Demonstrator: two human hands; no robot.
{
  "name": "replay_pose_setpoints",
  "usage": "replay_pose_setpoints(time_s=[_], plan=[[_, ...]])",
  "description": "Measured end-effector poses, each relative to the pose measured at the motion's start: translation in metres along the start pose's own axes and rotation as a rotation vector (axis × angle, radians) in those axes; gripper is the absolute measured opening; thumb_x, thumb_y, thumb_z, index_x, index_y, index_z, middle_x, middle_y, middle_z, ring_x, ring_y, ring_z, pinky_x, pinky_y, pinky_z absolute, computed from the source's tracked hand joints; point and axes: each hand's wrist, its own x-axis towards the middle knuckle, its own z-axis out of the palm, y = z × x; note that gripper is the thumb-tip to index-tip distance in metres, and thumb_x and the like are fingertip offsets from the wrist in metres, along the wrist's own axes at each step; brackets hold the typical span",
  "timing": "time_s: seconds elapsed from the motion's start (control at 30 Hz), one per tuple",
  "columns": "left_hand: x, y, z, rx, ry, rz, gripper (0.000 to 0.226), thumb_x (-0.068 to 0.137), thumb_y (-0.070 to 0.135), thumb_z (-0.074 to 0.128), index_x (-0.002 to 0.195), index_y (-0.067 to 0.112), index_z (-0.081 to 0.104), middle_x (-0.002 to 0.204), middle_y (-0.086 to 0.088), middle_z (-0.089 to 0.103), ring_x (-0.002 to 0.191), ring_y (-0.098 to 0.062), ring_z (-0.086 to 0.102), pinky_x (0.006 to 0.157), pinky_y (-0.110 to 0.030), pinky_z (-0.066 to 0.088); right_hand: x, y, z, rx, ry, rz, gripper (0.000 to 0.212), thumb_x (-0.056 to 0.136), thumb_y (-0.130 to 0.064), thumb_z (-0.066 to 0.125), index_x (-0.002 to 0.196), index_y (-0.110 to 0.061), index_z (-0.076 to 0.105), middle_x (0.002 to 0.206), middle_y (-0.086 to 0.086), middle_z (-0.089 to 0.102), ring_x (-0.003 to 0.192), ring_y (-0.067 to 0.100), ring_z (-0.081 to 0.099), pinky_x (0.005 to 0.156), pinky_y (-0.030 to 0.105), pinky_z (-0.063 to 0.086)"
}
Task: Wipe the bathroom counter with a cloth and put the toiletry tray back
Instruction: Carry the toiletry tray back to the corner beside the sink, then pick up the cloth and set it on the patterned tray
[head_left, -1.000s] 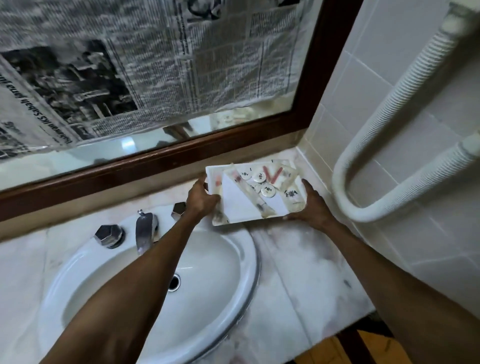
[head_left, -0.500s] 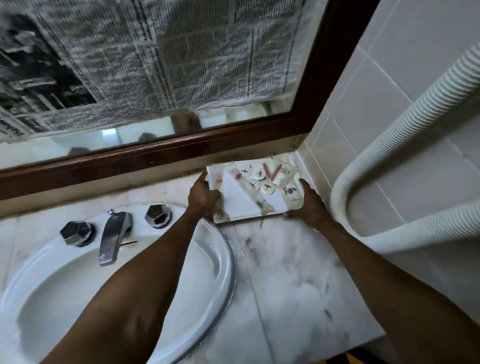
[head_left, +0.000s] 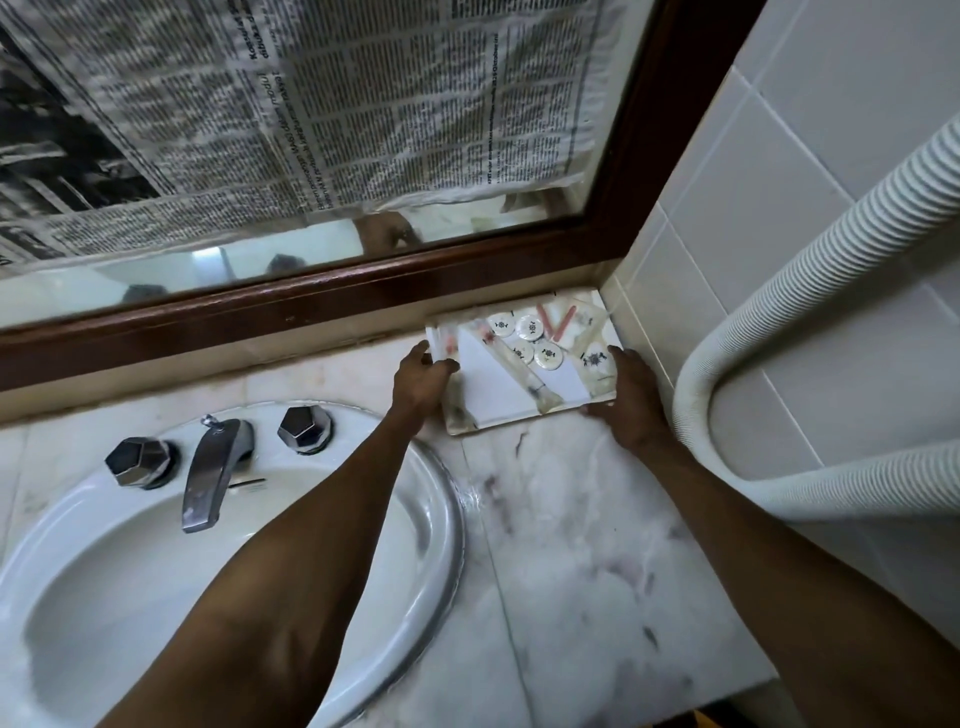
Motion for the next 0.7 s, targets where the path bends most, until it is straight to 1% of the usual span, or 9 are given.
replay_pose_setpoints(time_s=[0.07, 0.17, 0.27, 0.37, 0.4, 0.47, 0.57, 0.63, 0.7], plan=[[0.002, 0.001, 0.002, -0.013, -0.027, -0.004, 0.076, 0.082, 0.034, 0.069, 0.151, 0.016, 0.043, 0.145, -0.006, 0.054, 0.130, -0.026, 0.053, 0.111, -0.039, 0.043, 0.002, 0.001, 0.000, -0.009, 0.033, -0.002, 0.104, 0.066, -0.011, 0.090, 0.152, -0.006, 0.030, 0.156, 0.022, 0.029, 0.145, 0.036, 0.030, 0.119, 0.046, 0.026], [0.005, 0.001, 0.002, -0.023, -0.054, -0.025, 0.076, 0.085, 0.032, 0.069, 0.153, 0.014, 0.039, 0.151, -0.008, 0.048, 0.135, -0.027, 0.049, 0.111, -0.038, 0.041, 0.003, -0.002, -0.004, -0.038, 0.042, -0.014, 0.101, 0.068, -0.010, 0.089, 0.151, -0.004, 0.031, 0.155, 0.022, 0.031, 0.143, 0.036, 0.032, 0.117, 0.044, 0.028], [0.008, 0.000, -0.007, 0.000, -0.116, -0.019, 0.077, 0.081, 0.035, 0.070, 0.150, 0.015, 0.043, 0.148, -0.013, 0.052, 0.128, -0.034, 0.056, 0.106, -0.044, 0.047, 0.000, -0.005, -0.005, -0.071, 0.035, -0.037, 0.097, 0.072, -0.011, 0.086, 0.151, -0.006, 0.030, 0.155, 0.021, 0.031, 0.144, 0.035, 0.031, 0.117, 0.045, 0.028], [0.000, 0.005, -0.025, 0.124, -0.098, 0.067, 0.068, 0.092, 0.027, 0.066, 0.153, 0.014, 0.038, 0.148, -0.005, 0.052, 0.127, -0.029, 0.057, 0.106, -0.038, 0.046, -0.005, -0.015, -0.001, -0.097, 0.068, -0.091, 0.089, 0.072, -0.006, 0.083, 0.147, -0.005, 0.035, 0.147, 0.019, 0.040, 0.135, 0.040, 0.040, 0.111, 0.049, 0.035], [-0.007, 0.007, -0.034, 0.190, -0.064, 0.132, 0.060, 0.094, 0.026, 0.064, 0.150, 0.014, 0.043, 0.143, -0.005, 0.056, 0.125, -0.027, 0.059, 0.104, -0.036, 0.046, -0.006, -0.020, 0.001, -0.090, 0.076, -0.103, 0.086, 0.072, -0.004, 0.081, 0.146, -0.004, 0.037, 0.145, 0.019, 0.043, 0.133, 0.040, 0.042, 0.110, 0.049, 0.036], [-0.023, 0.010, -0.056, 0.275, 0.000, 0.282, 0.046, 0.095, 0.025, 0.062, 0.140, 0.016, 0.055, 0.125, -0.006, 0.068, 0.108, -0.026, 0.066, 0.092, -0.031, 0.050, -0.008, -0.036, 0.003, -0.044, 0.075, -0.123, 0.083, 0.074, -0.001, 0.078, 0.146, -0.004, 0.037, 0.146, 0.020, 0.043, 0.134, 0.039, 0.042, 0.112, 0.046, 0.034], [-0.052, 0.005, -0.099, 0.283, 0.032, 0.463, 0.041, 0.096, 0.024, 0.060, 0.137, 0.021, 0.056, 0.114, 0.008, 0.069, 0.085, -0.016, 0.068, 0.074, -0.027, 0.051, -0.013, -0.078, 0.006, 0.062, 0.085, -0.198, 0.074, 0.081, -0.001, 0.073, 0.146, -0.003, 0.038, 0.147, 0.019, 0.044, 0.136, 0.035, 0.041, 0.114, 0.039, 0.032], [-0.070, -0.006, -0.131, 0.273, 0.053, 0.516, 0.040, 0.096, 0.023, 0.058, 0.137, 0.024, 0.056, 0.105, 0.015, 0.068, 0.078, -0.011, 0.066, 0.069, -0.025, 0.051, -0.020, -0.118, 0.012, 0.132, 0.095, -0.264, 0.067, 0.085, -0.005, 0.071, 0.144, -0.002, 0.041, 0.144, 0.018, 0.047, 0.134, 0.033, 0.044, 0.113, 0.037, 0.034], [-0.086, -0.023, -0.168, 0.279, 0.094, 0.516, 0.038, 0.096, 0.026, 0.056, 0.134, 0.026, 0.058, 0.101, 0.016, 0.069, 0.075, -0.009, 0.068, 0.068, -0.030, 0.055, -0.030, -0.160, 0.024, 0.175, 0.090, -0.325, 0.060, 0.089, -0.010, 0.068, 0.142, 0.000, 0.042, 0.141, 0.019, 0.049, 0.129, 0.032, 0.048, 0.109, 0.035, 0.037]])
